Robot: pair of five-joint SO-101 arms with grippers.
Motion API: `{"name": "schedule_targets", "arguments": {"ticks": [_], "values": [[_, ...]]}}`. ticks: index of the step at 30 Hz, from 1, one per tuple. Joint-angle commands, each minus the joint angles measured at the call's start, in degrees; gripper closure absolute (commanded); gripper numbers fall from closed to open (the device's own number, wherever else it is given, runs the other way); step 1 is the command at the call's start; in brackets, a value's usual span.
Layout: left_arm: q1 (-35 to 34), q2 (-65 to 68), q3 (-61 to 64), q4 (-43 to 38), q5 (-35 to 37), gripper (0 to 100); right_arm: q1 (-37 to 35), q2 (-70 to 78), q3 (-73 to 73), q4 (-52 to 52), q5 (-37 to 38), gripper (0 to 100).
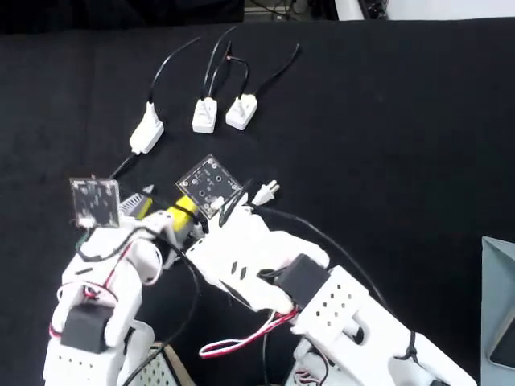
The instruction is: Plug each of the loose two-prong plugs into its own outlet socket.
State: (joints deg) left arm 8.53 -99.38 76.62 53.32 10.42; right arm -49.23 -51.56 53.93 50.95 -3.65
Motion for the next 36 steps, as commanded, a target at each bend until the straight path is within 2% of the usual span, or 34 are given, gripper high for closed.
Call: {"name": "schedule_targets", "arguments": {"ticks": [1, 3, 9, 13, 18, 21, 29, 36], "values": [[1.63, -5.80, 1.19, 1.49, -3.25, 73, -0.62, -1.19, -0.13, -0.62, 0.00, 98.6], [1.01, -4.66, 1.36, 0.79, -3.60, 76, -0.62, -1.19, 0.31, -0.53, 0.00, 98.6], [-8.40, -4.84, 1.80, -1.76, -2.99, 77, 2.11, -1.19, 1.71, -1.32, 1.23, 98.7], [-15.34, -4.84, 1.36, -1.76, 2.29, 77, 5.63, -1.19, 3.47, -3.78, 1.05, 98.7], [-26.59, -4.92, 1.27, -1.85, 6.42, 77, 7.82, -1.10, 9.80, -12.75, 1.05, 98.7], [-30.20, -4.92, 1.36, -1.85, 7.82, 77, 9.32, -0.13, 13.23, -18.73, -0.44, 98.7], [-30.81, -4.92, 1.89, -1.67, 7.56, 77, 10.64, 14.46, 8.48, -20.84, -6.51, 98.7], [-30.73, -4.84, 2.68, -1.85, 7.47, 77, 11.52, 18.51, 8.31, -23.56, -6.86, 98.7]]}}
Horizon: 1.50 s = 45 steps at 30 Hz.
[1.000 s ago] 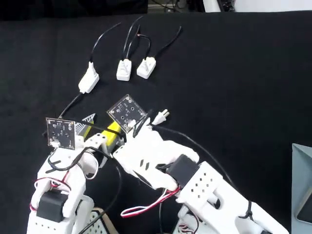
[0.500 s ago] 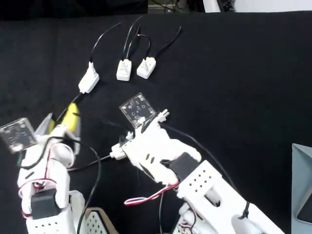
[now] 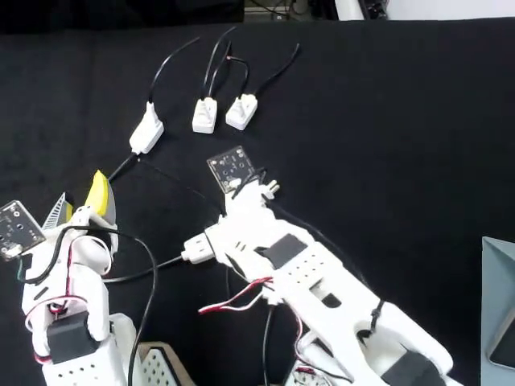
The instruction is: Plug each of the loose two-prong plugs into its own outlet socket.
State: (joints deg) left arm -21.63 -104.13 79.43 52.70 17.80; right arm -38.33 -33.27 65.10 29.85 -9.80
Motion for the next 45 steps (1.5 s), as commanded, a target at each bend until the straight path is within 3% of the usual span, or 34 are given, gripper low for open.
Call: {"name": "schedule_targets", "arguments": {"ticks": [1, 5, 7, 11, 18, 25, 31, 36, 45], "values": [[-0.57, 0.00, -0.04, -1.23, 0.09, 77, 0.62, 0.22, -2.33, -3.52, -0.70, 98.7], [-0.04, 0.09, -0.04, -1.23, -0.26, 77, 0.70, 0.22, -1.45, -5.71, -0.70, 98.7], [3.65, 0.09, 0.13, -0.79, -4.22, 77, 1.41, 0.13, -1.63, -5.71, -0.70, 98.7], [13.23, 0.18, 1.80, -0.70, -11.69, 77, 7.65, -1.80, -2.77, -5.36, -0.70, 98.7], [18.95, 3.08, -2.15, 5.98, -17.58, 77, 17.49, -9.19, -3.82, -1.85, -0.53, 98.7], [26.15, 26.99, -11.65, 7.74, -24.62, 76, 20.92, -10.77, -4.62, 0.00, -0.53, 98.6], [30.02, 47.82, -20.88, 10.55, -35.16, 67, 21.63, -10.77, -4.62, 0.00, -0.44, 98.6], [33.45, 61.19, -27.82, 14.33, -45.01, 67, 21.54, -10.77, -4.44, 0.00, -0.44, 98.6], [36.70, 80.88, -35.56, 10.99, -49.41, 67, 21.54, -10.77, -4.26, 0.18, -0.44, 98.6]]}}
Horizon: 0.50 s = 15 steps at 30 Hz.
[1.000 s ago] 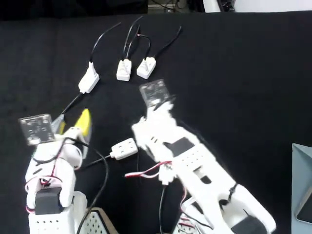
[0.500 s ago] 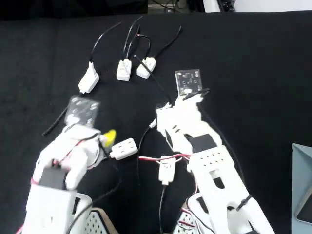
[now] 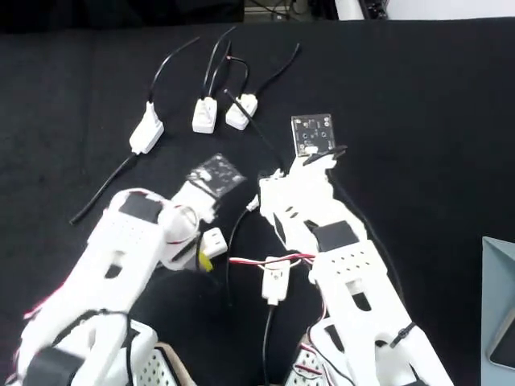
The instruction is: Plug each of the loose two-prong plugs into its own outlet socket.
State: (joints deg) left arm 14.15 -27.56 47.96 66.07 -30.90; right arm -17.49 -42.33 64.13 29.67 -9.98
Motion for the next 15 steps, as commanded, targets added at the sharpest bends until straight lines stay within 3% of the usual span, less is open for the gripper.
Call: {"name": "schedule_targets", "arguments": {"ticks": [1, 4, 10, 15], "values": [[0.84, 6.07, -4.35, -3.87, -0.70, 67, 0.70, -1.71, -3.30, 0.35, -0.26, 98.6], [0.66, 10.81, -4.00, -8.70, -0.70, 68, 0.70, -1.71, -3.21, 0.35, -0.26, 98.6], [0.75, 15.30, -4.35, -13.45, -0.62, 83, 0.70, -1.71, -3.21, 0.35, -0.26, 98.6], [-1.71, 14.86, -4.35, -15.21, -0.62, 86, 0.70, -1.63, -3.12, 0.44, -0.26, 98.6]]}}
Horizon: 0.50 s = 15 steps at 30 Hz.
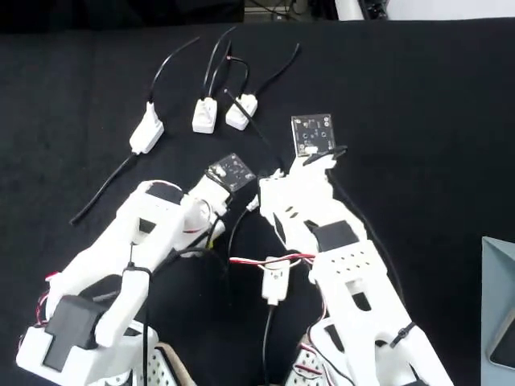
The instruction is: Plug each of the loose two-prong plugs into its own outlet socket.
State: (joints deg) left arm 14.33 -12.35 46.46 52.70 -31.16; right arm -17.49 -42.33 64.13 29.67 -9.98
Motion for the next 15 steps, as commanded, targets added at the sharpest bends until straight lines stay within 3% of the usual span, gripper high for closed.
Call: {"name": "schedule_targets", "arguments": {"ticks": [1, 5, 10, 15], "values": [[-2.86, 0.09, -2.86, -2.55, -0.35, 86, 0.70, -1.63, -2.95, 0.44, -0.26, 98.6], [-5.93, 0.26, -2.33, -4.22, -0.35, 85, 0.44, -1.63, -2.42, 0.18, 0.00, 98.5], [-8.13, -0.35, -3.56, -1.76, 4.04, 70, 0.35, -1.63, -2.33, 0.35, 1.41, 98.5], [-8.75, -0.35, -8.04, 3.87, 4.04, 70, 0.26, -1.63, -2.33, 0.35, 2.20, 98.5]]}}
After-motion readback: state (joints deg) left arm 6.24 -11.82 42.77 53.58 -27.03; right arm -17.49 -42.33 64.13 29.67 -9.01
